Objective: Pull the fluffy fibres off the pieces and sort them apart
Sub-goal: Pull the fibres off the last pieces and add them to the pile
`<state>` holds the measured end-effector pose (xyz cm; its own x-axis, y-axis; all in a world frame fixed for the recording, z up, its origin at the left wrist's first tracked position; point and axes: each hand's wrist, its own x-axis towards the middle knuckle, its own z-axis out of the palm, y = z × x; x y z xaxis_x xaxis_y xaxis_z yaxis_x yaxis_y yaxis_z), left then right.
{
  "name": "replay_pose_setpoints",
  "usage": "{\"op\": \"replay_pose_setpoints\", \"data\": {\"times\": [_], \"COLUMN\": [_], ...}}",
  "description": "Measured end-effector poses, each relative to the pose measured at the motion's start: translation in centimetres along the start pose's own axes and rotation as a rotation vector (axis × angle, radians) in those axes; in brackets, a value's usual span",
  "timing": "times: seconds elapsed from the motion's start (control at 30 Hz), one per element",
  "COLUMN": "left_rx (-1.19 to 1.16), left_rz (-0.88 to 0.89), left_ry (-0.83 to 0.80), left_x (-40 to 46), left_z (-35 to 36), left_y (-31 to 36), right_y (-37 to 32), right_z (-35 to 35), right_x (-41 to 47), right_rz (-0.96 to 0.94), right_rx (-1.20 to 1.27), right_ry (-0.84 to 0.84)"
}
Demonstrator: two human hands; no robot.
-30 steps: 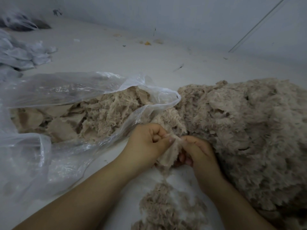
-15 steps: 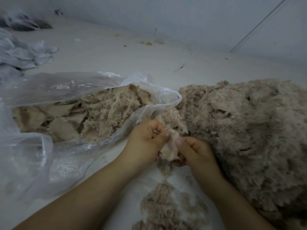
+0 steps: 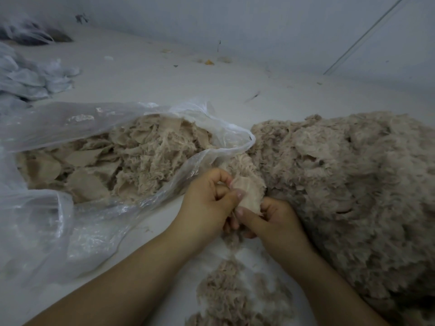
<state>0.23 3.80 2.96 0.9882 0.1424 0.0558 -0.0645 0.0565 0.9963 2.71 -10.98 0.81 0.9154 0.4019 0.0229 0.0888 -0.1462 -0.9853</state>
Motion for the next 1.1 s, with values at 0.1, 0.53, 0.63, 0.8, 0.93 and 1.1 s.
{"op": "replay_pose_setpoints", "data": {"times": [0.1,0.53,0.63,0.8,0.93,1.1], "left_rx": [0.121,1.538,1.434,1.019,1.005,0.372], "left_rz": [0.166,0.093,0.431,0.344,0.305,0.083], "left_ry": [0.222,0.47,0.591,-0.114,-0.283,-0.238], "left_x": [0.4,2.4,1.8,0.0,0.4,0.3], "left_z": [-1.0,-9.2,-7.2,-2.1,-0.7,-0.9], "left_y": [0.8,2.3,3.5,1.2,-0.6,0.5], "right_y": [0.4,0.6,1.0,1.4,1.3,1.6], "right_z": [-0.1,-0.5,-0.6,-0.6,-0.4,-0.6], "right_x": [0.1,0.1,0.1,0.4,0.6,0.8], "right_rz": [0.046,0.139,0.148,0.127,0.105,0.111], "right_rx": [-0.05,-0.076,-0.075,-0.053,-0.048,-0.146], "right_ry": [0.057,0.125,0.141,0.161,0.171,0.168]}}
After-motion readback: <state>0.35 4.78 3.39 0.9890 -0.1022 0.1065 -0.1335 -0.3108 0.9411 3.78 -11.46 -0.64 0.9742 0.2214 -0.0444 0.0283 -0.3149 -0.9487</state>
